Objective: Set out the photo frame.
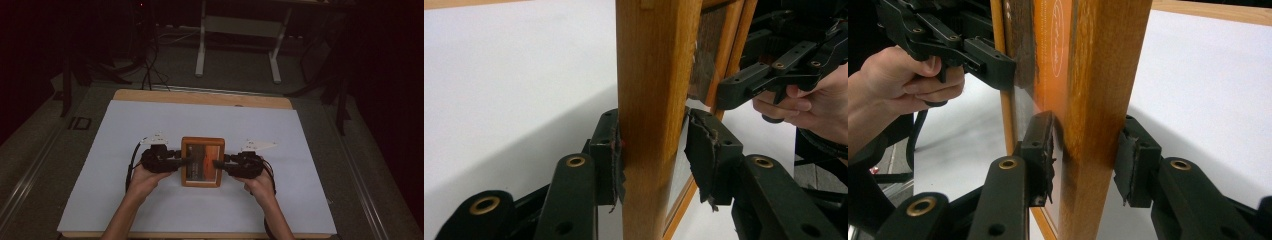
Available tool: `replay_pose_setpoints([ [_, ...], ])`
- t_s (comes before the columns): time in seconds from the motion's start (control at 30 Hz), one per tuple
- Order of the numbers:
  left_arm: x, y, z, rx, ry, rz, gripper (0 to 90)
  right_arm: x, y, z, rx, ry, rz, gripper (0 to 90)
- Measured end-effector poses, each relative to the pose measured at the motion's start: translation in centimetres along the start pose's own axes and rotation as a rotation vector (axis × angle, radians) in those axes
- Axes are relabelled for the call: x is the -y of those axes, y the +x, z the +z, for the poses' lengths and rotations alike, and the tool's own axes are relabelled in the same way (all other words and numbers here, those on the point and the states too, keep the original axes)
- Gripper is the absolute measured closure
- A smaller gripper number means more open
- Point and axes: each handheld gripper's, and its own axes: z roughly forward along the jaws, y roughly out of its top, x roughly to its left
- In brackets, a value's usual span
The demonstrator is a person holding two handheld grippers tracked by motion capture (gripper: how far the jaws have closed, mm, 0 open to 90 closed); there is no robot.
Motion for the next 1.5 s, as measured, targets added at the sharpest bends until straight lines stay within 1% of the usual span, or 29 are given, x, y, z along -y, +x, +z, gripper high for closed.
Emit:
replay_pose_setpoints([
  [0.6, 0.5, 0.3, 0.2, -0.006, 0.014, -0.011, 59.6, 0.6, -0.4, 0.5, -0.01, 0.012, 0.014, 62.9],
  [0.8, 0.8, 0.6, 0.4, -0.006, 0.019, -0.023, 59.6, 0.8, -0.6, 0.7, -0.01, 0.022, 0.019, 62.7],
  [0.9, 0.9, 0.7, 0.6, -0.002, 0.029, -0.032, 59.6, 1.0, -0.7, 0.9, -0.011, 0.029, 0.023, 62.7],
  [1.03, 1.1, 1.0, 0.6, 0.009, 0.021, -0.045, 59.7, 1.2, -0.8, 1.0, -0.013, 0.024, 0.027, 62.9],
  [1.17, 1.2, 1.2, 0.7, 0.011, 0.011, -0.049, 59.7, 1.3, -1.0, 1.0, -0.021, 0.013, 0.032, 63.2],
  [1.27, 1.3, 1.3, 0.7, 0.013, 0.005, -0.05, 59.8, 1.3, -1.0, 1.1, -0.018, 0.011, 0.034, 63.3],
  [1.3, 1.4, 1.4, 0.8, 0.016, 0.0, -0.05, 59.7, 1.3, -0.9, 1.1, -0.013, 0.013, 0.028, 63.3],
  [1.5, 1.4, 1.4, 0.8, 0.015, -0.001, -0.054, 59.7, 1.4, -1.0, 1.1, -0.013, 0.009, 0.027, 63.2],
])
